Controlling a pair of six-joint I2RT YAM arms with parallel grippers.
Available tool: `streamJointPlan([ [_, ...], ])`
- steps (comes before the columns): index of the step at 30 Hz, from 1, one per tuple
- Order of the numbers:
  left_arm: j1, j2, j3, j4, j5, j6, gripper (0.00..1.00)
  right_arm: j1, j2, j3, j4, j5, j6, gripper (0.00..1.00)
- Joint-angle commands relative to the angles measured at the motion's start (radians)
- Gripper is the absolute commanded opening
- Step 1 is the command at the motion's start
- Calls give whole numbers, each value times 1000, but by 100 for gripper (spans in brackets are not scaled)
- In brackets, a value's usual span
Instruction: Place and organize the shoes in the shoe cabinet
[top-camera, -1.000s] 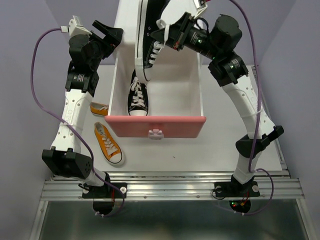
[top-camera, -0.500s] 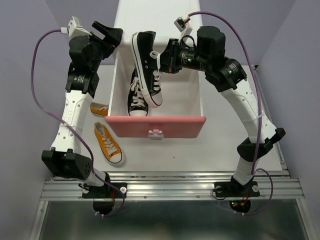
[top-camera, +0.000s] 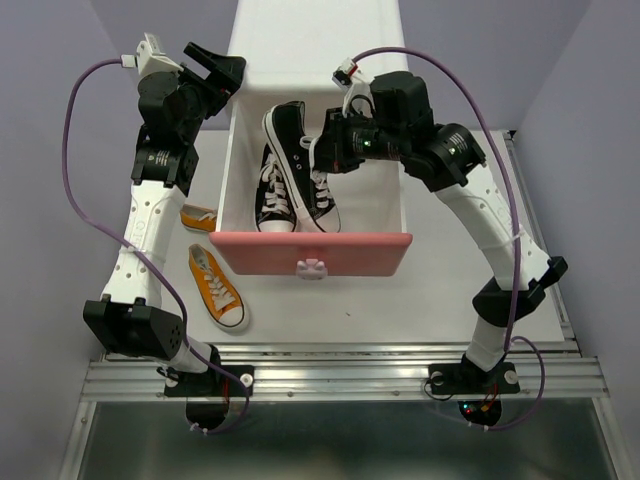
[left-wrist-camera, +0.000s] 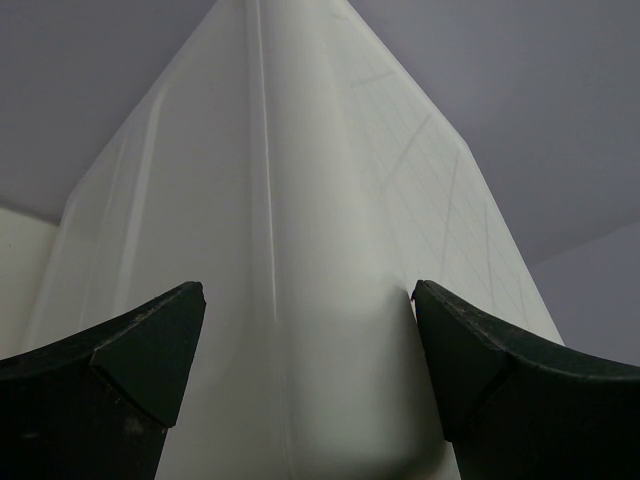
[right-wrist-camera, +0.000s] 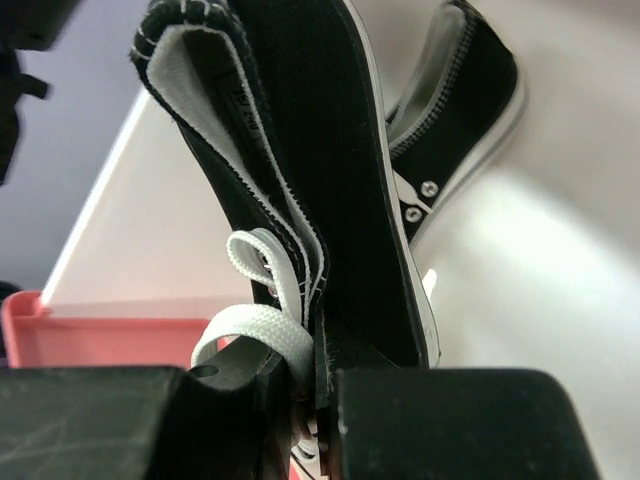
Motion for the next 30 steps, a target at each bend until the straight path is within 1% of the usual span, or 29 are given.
streamJointPlan([
  [1, 18, 55, -73, -324, -21, 110, 95, 44, -47, 48, -5, 200, -20, 1],
  [3, 18, 56, -74, -327, -22, 112, 95, 69, -39, 57, -17, 253, -23, 1],
  [4, 18, 56, -76, -328, -24, 110, 95, 89, -38, 60, -22, 320, -19, 1],
  [6, 18, 56, -76, -330, -24, 110, 95, 109, -30, 65, -34, 368, -14, 1],
  [7, 18, 56, -76, -331, -25, 112, 95, 118, -24, 68, -37, 450, -7, 1],
  [8, 18, 56, -76, -333, -27, 113, 95, 129, -21, 75, -39, 477, 9, 1],
  [9, 18, 55, -76, -334, -28, 115, 95, 129, -23, 76, -37, 541, 21, 1],
  [10, 19, 55, -76, -336, -31, 115, 95, 129, -23, 74, -34, 541, 32, 1],
  [12, 18, 56, -76, -337, -36, 116, 95, 155, -26, 73, -33, 657, 38, 1],
  [16, 18, 59, -73, -344, -38, 118, 95, 166, -21, 88, -60, 763, 52, 1],
  [21, 18, 66, -68, -345, -45, 119, 95, 175, 17, 131, -143, 826, 130, 1],
  [30, 18, 82, -51, -348, -58, 113, 95, 234, 57, 157, -164, 911, 220, 1],
])
